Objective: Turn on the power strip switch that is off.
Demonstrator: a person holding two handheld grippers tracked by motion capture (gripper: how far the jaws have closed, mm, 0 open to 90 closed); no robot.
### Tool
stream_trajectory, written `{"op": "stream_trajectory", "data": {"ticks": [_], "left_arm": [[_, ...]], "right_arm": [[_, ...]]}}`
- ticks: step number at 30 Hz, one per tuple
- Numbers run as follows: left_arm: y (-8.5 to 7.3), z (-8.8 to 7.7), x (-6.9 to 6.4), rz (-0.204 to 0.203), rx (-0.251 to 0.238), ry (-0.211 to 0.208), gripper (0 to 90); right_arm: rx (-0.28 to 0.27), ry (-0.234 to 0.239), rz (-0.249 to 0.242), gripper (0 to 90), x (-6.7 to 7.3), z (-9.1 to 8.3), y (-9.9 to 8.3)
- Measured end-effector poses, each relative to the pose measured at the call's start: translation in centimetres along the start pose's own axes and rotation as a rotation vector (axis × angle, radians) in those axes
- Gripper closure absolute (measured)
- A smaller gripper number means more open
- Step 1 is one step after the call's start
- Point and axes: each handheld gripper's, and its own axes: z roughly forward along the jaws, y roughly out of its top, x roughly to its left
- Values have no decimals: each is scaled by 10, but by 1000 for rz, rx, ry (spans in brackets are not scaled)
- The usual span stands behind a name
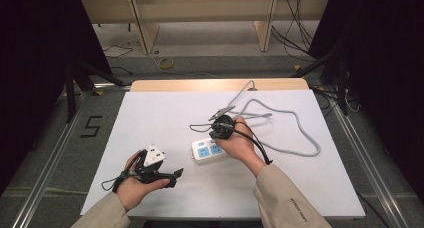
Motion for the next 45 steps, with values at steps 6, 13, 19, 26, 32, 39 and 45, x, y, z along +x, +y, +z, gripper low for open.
{"op": "stream_trajectory", "data": {"ticks": [6, 13, 19, 26, 32, 39, 45], "left_arm": [[0, 0, 0, 2, -1, 1, 149], [0, 0, 0, 0, -1, -1, 149], [0, 0, 0, 1, -1, -1, 149], [0, 0, 0, 3, -1, -2, 149], [1, 0, 0, 4, 1, -2, 149], [1, 0, 0, 0, 1, -2, 149], [1, 1, -1, -1, 0, -1, 149]], "right_arm": [[5, -3, 3, 900, -1, 2, 0], [15, -7, 11, 900, -3, 6, 1], [16, -5, 9, 900, -3, 7, 3], [23, -7, 18, 900, -3, 9, 4], [30, -6, 12, 900, -4, 11, 5], [46, -3, 17, 900, -4, 11, 6], [69, 2, 16, 900, -2, 12, 6]]}}
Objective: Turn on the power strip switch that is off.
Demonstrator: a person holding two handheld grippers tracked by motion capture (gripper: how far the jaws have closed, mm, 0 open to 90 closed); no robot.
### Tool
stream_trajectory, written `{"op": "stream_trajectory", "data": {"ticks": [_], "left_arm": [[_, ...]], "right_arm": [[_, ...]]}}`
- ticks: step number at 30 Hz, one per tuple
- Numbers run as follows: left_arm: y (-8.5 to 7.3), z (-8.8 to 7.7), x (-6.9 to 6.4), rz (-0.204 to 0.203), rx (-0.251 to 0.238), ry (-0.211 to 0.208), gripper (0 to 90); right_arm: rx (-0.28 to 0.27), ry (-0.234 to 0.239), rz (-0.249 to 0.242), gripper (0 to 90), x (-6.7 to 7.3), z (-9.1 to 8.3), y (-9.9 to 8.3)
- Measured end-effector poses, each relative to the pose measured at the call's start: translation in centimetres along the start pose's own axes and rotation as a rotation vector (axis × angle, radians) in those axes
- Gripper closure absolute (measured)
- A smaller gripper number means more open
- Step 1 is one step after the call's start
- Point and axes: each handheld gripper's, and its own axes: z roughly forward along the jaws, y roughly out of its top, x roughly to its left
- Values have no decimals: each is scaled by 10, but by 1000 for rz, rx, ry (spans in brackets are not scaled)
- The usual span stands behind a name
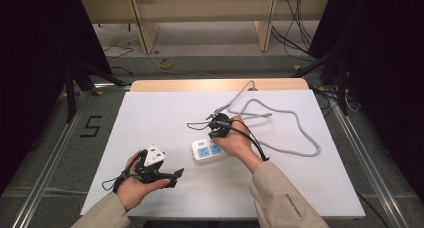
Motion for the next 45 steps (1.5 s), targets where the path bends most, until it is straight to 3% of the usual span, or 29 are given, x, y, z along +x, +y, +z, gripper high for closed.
{"op": "stream_trajectory", "data": {"ticks": [28, 34, 45], "left_arm": [[0, 0, 0, 3, 2, 0, 149], [0, -1, 0, 7, 1, 0, 149], [0, -1, 0, 4, 2, 1, 149]], "right_arm": [[45, -8, -19, 900, 3, 2, 1], [65, -23, -54, 900, 8, 3, 4], [70, -34, -34, 900, 10, 4, 5]]}}
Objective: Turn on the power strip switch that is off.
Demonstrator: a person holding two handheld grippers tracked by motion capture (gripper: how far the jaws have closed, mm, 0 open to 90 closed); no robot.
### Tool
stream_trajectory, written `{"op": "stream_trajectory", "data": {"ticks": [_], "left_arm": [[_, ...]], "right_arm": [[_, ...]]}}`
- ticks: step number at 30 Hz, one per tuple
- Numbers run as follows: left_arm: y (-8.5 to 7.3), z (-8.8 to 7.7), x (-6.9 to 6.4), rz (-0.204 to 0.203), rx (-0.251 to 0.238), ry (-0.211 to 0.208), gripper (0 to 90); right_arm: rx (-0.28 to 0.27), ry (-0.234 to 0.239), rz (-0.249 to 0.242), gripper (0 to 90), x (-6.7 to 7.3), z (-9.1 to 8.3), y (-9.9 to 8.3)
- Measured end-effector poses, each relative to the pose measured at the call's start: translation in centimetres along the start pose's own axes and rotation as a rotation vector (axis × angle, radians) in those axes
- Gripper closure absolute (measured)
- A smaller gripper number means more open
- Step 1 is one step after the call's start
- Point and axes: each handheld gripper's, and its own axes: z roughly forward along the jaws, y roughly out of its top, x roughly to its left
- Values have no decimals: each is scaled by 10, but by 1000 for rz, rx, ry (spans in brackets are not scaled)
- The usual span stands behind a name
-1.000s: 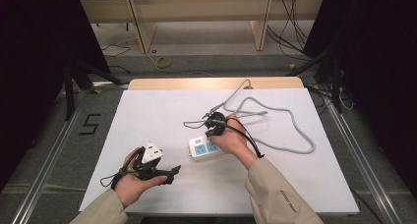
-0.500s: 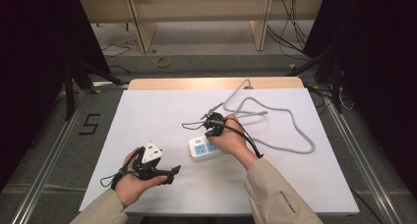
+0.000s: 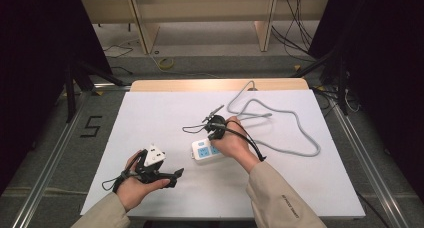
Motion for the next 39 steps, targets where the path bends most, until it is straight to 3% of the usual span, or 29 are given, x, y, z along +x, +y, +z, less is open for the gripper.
{"op": "stream_trajectory", "data": {"ticks": [18, 39], "left_arm": [[0, 1, -1, -5, -4, 1, 149], [0, 1, -2, -5, -1, 1, 150]], "right_arm": [[2, -10, 23, 900, 1, 1, 0], [2, -22, 18, 900, 3, 1, -1]]}}
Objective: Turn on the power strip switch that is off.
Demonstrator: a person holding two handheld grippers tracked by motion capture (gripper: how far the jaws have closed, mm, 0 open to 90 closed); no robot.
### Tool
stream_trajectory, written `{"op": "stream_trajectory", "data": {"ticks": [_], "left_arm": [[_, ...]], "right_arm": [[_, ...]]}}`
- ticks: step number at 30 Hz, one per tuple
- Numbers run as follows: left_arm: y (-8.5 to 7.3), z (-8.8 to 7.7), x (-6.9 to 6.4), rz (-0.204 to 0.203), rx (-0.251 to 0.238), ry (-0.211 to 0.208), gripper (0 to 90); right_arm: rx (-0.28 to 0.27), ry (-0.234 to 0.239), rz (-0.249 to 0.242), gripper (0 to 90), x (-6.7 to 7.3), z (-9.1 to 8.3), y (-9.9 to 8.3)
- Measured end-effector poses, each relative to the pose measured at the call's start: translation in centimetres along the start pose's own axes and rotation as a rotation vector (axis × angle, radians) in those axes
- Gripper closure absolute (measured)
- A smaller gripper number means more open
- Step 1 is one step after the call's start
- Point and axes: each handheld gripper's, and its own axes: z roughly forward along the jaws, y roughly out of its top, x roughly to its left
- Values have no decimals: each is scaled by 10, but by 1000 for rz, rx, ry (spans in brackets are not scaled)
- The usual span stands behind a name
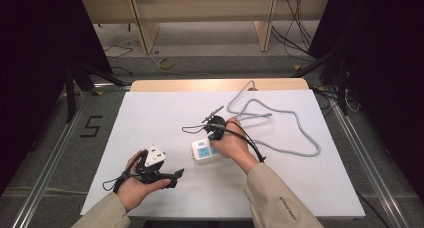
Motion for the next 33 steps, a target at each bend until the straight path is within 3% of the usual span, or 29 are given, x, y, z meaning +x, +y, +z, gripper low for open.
{"op": "stream_trajectory", "data": {"ticks": [21, 27, 33], "left_arm": [[0, 0, 0, -4, -1, -2, 150], [0, 0, 0, 0, 1, -3, 151], [0, 1, 0, 0, 1, -4, 151]], "right_arm": [[7, 17, 22, 900, 0, 1, 0], [-10, 46, 55, 900, -4, 1, -2], [-19, 49, 30, 880, -7, -2, -4]]}}
